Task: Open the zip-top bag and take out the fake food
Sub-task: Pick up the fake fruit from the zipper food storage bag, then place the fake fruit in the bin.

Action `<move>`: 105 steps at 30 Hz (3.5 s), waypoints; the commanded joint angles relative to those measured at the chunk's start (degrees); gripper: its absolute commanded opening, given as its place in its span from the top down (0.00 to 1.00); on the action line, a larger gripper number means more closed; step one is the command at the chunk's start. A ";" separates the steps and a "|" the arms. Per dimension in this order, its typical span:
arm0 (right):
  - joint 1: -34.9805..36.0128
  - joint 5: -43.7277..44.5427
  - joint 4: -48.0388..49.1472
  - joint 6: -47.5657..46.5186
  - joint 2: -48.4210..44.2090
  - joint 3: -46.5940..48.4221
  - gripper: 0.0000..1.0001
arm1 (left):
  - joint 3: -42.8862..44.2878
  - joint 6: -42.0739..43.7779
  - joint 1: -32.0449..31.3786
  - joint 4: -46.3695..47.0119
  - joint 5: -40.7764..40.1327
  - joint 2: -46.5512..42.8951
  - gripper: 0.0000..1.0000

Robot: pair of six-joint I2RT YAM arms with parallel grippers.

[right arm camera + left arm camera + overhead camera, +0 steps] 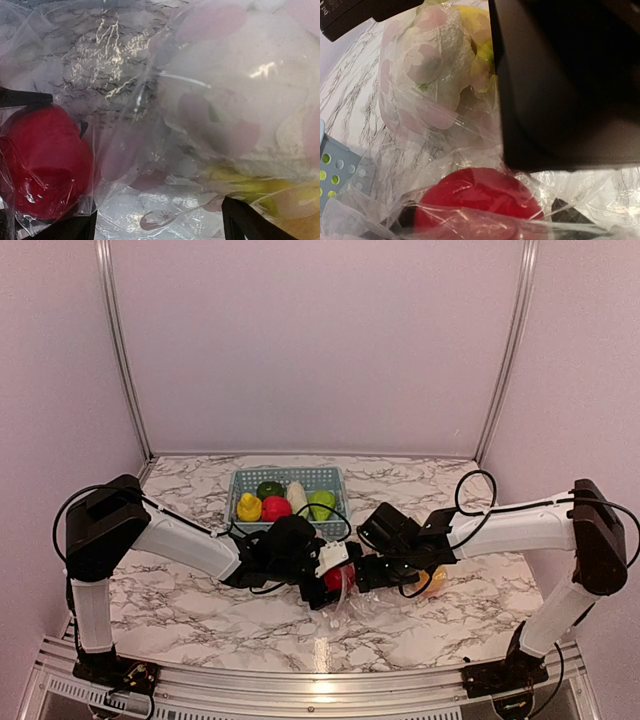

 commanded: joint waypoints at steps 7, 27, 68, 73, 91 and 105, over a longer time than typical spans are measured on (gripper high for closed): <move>-1.43 0.40 1.39 -0.11 0.18 0.94 0.16 | -1.49 -2.58 -0.17 -1.68 -0.90 -2.70 0.15; -3.62 0.21 0.74 -0.22 -5.76 -1.91 0.16 | -11.40 -8.37 -0.35 -3.77 -6.43 -16.17 0.19; -3.79 3.17 -1.44 -1.44 -11.82 0.60 0.16 | 7.07 -24.93 11.65 -15.56 -6.31 -17.38 0.17; -3.88 3.56 -1.55 -1.27 -12.80 -0.09 0.15 | 14.81 -26.65 13.61 -19.92 -7.64 -9.71 0.16; -3.88 3.46 -2.16 0.05 -15.47 -1.40 0.16 | 41.55 -27.30 19.05 -26.00 -12.57 14.02 0.12; -3.88 3.53 -2.69 0.13 -15.56 -1.45 0.16 | 49.63 -26.57 19.25 -30.24 -14.70 16.85 0.01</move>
